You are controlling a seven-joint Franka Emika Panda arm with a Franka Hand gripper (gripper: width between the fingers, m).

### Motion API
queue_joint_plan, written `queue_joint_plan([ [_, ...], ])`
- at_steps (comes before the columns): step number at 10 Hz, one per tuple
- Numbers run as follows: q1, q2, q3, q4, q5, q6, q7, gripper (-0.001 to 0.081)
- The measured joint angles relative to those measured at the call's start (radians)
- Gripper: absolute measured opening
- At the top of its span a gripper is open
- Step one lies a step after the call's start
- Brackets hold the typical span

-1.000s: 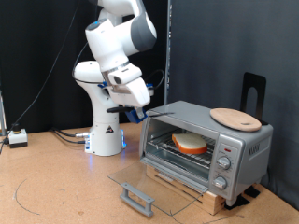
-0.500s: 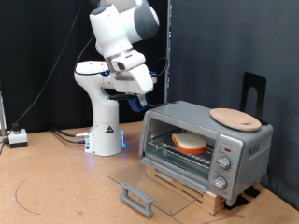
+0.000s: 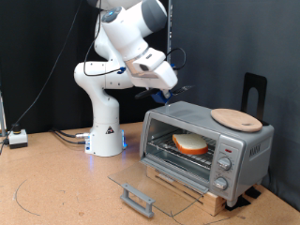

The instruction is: Make a piece of toast with the oven

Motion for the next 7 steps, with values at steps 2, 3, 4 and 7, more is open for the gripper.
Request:
queue_joint_plan([
  [2, 0.034, -0.028, 0.044, -0.003, 0.001, -0.036, 0.021, 0.0395],
  [3, 0.049, -0.042, 0.066, -0.007, 0.001, -0.050, 0.032, 0.0395],
  [4, 0.062, -0.058, 0.089, -0.015, 0.005, -0.054, 0.049, 0.0395],
  [7, 0.098, -0.115, 0.173, -0.057, 0.053, -0.035, 0.125, 0.0395],
])
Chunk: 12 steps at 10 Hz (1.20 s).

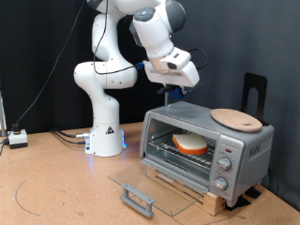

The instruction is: Make a piece of toast with the oven

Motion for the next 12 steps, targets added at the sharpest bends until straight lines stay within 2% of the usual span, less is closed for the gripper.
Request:
queue_joint_plan([
  [4, 0.016, -0.044, 0.132, -0.091, 0.057, 0.109, 0.065, 0.0395],
  [6, 0.017, -0.043, 0.169, -0.107, 0.116, 0.147, 0.065, 0.0395],
  [8, 0.017, -0.043, 0.182, -0.107, 0.165, 0.152, 0.065, 0.0395],
  [9, 0.018, -0.044, 0.183, -0.107, 0.177, 0.152, 0.063, 0.0492],
  [10, 0.018, -0.044, 0.180, -0.106, 0.182, 0.144, 0.061, 0.0492],
  [11, 0.018, -0.046, 0.173, -0.104, 0.185, 0.130, 0.055, 0.0675],
  [12, 0.018, -0.052, 0.155, -0.102, 0.190, 0.113, 0.044, 0.0675],
])
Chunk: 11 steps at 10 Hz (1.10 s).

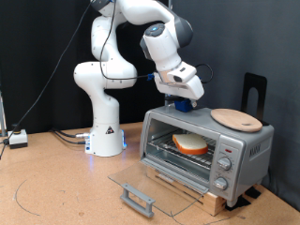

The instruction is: Make a piece of toast with the oven

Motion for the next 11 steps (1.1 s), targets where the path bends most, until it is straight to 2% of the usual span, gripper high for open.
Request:
queue_joint_plan([
  [1, 0.001, -0.016, -0.036, 0.004, 0.014, -0.029, -0.022, 0.0781],
  [3, 0.002, -0.064, -0.117, 0.014, 0.015, -0.089, -0.038, 0.0801],
  [5, -0.003, -0.120, -0.161, 0.021, -0.019, -0.115, -0.037, 0.0809],
  [7, -0.003, -0.108, -0.169, 0.020, -0.015, -0.115, -0.064, 0.0809],
  [8, -0.010, -0.092, -0.202, 0.018, -0.019, -0.120, -0.114, 0.0809],
  [9, -0.027, -0.068, -0.244, 0.020, -0.038, -0.143, -0.149, 0.0809],
  [11, -0.077, -0.014, -0.311, 0.040, -0.121, -0.210, -0.156, 0.0809],
])
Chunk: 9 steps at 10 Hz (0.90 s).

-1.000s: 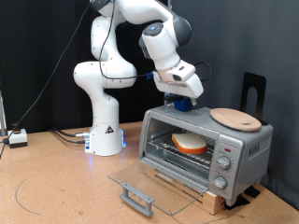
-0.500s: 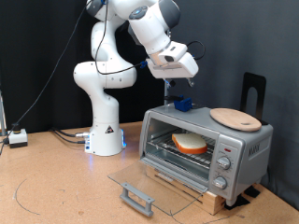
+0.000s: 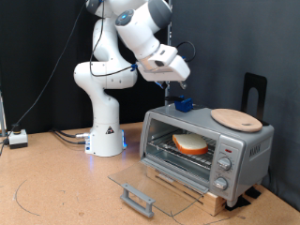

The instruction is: Make a piece of toast with the oven

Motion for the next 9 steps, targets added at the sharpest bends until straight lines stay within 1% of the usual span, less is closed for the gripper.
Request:
queue_joint_plan([
  [2, -0.054, 0.029, -0.047, 0.004, -0.035, 0.005, -0.022, 0.0809],
  [4, -0.099, 0.044, -0.092, 0.006, -0.058, 0.030, -0.085, 0.0809],
  [5, -0.122, 0.054, -0.113, 0.012, -0.097, 0.030, -0.107, 0.0809],
  [7, -0.172, 0.087, -0.137, 0.037, -0.210, 0.033, -0.127, 0.0809],
  [9, -0.219, 0.122, -0.160, 0.053, -0.259, 0.058, -0.147, 0.0809],
])
